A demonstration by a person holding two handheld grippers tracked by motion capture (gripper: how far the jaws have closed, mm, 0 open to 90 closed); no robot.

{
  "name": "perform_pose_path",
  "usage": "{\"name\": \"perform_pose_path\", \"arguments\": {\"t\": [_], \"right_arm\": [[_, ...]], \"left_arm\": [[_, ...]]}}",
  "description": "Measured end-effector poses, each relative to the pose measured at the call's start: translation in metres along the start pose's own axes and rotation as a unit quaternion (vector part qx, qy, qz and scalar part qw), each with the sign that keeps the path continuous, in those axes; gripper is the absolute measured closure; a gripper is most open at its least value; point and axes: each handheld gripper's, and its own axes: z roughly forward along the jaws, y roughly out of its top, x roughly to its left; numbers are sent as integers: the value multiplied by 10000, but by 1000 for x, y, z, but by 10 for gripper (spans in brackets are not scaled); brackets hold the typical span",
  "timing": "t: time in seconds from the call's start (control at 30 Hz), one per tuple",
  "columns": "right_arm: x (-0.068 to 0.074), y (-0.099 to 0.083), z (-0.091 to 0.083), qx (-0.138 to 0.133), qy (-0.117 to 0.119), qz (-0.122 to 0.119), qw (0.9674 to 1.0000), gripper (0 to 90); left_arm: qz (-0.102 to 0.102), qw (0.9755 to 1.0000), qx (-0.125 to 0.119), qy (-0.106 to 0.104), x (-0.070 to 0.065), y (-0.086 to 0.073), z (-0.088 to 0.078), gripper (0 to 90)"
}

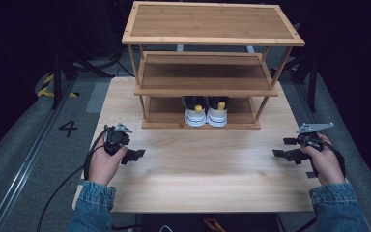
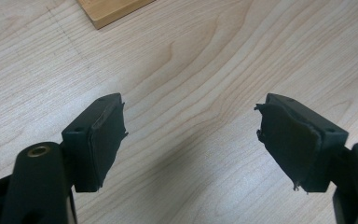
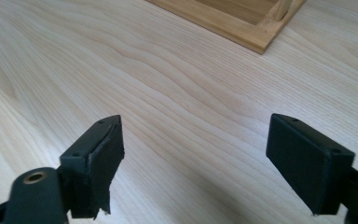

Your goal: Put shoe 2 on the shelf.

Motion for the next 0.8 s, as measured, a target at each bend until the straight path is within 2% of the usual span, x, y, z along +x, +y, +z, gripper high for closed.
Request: {"name": "perform_pose_path", "arguments": {"t": [0.07, 0.13, 0.17, 0.27, 0.33, 0.43, 0.57, 0.63, 0.73, 0.8], "right_arm": [[-3, -4, 3, 67, 1, -224, 9997, 186], [-7, -9, 7, 128, 48, -325, 9994, 184], [-9, -12, 9, 145, 91, -328, 9993, 171], [-13, -18, 13, 41, -63, -278, 9996, 165], [-15, -19, 17, -115, -167, -279, 9994, 162], [-15, -20, 20, -132, -294, -383, 9987, 162], [-17, -24, 24, -588, -312, -214, 9976, 164], [-16, -24, 27, -601, -347, -228, 9973, 165], [-12, -22, 31, -479, -438, -256, 9976, 166], [-11, -21, 32, -492, -453, -264, 9974, 166]], "left_arm": [[12, 10000, -30, -27, 2, -1, 0, 229], [56, 9999, -98, -24, 4, -2, 0, 229], [90, 9998, -151, -16, 5, -2, 0, 229], [241, 9990, -362, 80, 8, -4, -1, 228], [345, 9987, -356, 124, 10, -6, 0, 220], [285, 9986, -447, 66, 12, -9, 3, 219], [192, 9983, -549, -20, 14, -10, 9, 215], [150, 9988, -471, -10, 14, -10, 12, 214], [128, 9992, -371, 120, 14, -11, 14, 198], [107, 9992, -344, 191, 14, -11, 16, 185]]}}
